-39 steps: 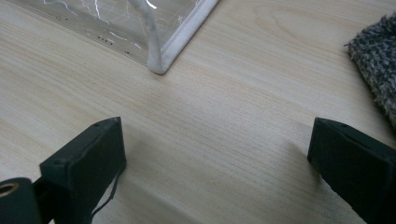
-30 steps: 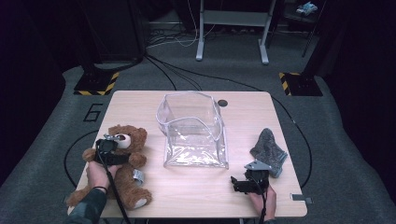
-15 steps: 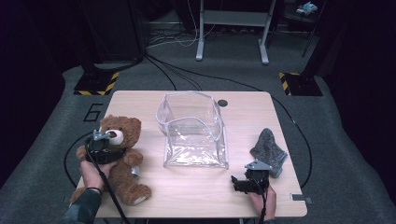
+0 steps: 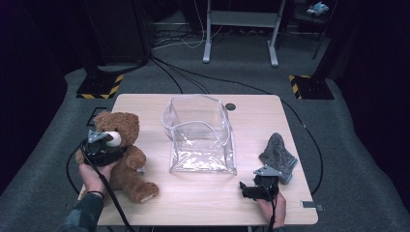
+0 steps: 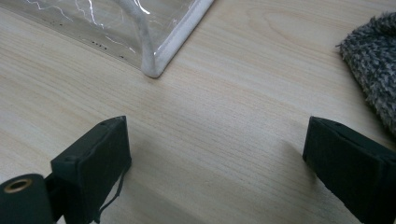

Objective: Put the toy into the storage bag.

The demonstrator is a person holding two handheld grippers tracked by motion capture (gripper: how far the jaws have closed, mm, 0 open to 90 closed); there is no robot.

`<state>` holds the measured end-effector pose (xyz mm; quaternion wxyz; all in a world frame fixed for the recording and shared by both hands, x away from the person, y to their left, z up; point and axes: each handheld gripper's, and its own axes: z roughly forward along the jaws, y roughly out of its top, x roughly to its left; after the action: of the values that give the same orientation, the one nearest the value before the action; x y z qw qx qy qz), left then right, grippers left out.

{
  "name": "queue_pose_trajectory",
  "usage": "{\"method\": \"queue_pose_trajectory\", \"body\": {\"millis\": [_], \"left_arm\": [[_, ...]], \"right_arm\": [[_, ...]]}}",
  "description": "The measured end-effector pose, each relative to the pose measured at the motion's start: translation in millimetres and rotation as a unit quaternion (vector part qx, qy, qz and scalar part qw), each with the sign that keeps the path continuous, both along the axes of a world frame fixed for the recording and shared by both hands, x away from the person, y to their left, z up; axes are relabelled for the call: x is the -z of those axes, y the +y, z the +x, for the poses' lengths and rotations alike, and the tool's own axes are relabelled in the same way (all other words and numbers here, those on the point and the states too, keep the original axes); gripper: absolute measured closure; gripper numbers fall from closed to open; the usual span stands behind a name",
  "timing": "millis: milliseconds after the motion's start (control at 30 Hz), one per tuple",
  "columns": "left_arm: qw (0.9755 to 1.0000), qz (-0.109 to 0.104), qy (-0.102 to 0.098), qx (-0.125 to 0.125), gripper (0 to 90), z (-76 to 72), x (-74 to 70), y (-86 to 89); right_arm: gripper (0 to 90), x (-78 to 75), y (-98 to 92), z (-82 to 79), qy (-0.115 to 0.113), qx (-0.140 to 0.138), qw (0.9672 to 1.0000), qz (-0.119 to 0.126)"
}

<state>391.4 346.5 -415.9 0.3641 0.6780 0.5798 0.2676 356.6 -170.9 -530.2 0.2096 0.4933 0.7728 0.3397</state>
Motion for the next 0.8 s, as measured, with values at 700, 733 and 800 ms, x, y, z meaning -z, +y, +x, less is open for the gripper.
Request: {"method": "queue_pose_trajectory", "body": {"millis": [700, 733, 800], "left_arm": [[0.9986, 0.003, -0.051, -0.010, 45.0, 11.2, -37.0, -2.5], [0.9985, 0.003, -0.054, -0.011, 45.0, 12.2, -39.1, -2.8], [0.9984, 0.003, -0.056, -0.011, 44.9, 14.1, -42.7, -3.3]], "right_arm": [[6.9, -0.1, -0.6, 0.2, 0.000, -0.002, 1.0000, -0.003], [7.0, -0.1, -0.4, 0.2, -0.001, 0.000, 1.0000, -0.001], [7.0, 0.0, -0.1, 0.2, -0.001, 0.001, 1.0000, 0.000]]}}
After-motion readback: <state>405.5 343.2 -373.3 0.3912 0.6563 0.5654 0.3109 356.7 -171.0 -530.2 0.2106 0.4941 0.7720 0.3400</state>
